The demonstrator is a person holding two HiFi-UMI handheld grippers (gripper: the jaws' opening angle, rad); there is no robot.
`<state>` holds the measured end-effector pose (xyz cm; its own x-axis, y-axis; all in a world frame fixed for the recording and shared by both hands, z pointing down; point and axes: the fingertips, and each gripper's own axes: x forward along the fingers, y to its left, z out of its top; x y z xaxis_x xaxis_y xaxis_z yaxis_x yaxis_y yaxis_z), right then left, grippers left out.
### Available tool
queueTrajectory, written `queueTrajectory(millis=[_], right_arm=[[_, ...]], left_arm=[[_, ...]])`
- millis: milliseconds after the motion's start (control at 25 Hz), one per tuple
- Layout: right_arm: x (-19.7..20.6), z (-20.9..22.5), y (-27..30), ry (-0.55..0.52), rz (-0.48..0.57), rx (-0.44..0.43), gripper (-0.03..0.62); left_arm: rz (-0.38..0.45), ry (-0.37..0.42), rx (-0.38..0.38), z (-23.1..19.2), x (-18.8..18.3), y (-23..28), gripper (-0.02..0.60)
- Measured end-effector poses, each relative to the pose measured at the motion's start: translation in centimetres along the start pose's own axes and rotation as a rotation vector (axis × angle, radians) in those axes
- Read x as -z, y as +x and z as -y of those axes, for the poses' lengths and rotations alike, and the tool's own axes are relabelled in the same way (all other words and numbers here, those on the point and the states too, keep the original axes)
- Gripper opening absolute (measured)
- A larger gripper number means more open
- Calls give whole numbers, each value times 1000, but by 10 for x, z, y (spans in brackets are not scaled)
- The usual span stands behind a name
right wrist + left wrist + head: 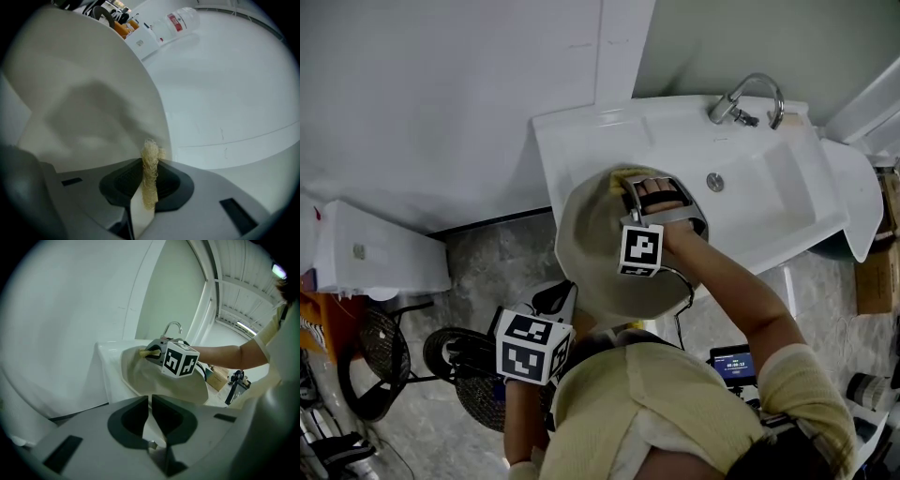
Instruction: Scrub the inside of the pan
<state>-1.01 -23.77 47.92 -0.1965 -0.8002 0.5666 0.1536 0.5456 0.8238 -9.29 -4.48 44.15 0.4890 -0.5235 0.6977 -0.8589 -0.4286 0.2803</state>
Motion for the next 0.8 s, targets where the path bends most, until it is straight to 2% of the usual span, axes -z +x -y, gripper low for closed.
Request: queueTrajectory(millis=[240,400,600,800], right_arm=[[-10,-15,3,123,67,-92,74],[-12,-22,5,276,98,-177,74],[-15,-32,3,507,124,-343,74],[-17,-37,-1,569,137,-408,74]], left_arm=[[-1,3,-4,0,-1,0,75],[-1,3,-8,-1,0,0,75],[-2,3,-10,-1,0,-1,75],[-2,6,-17,0,0,0,75]])
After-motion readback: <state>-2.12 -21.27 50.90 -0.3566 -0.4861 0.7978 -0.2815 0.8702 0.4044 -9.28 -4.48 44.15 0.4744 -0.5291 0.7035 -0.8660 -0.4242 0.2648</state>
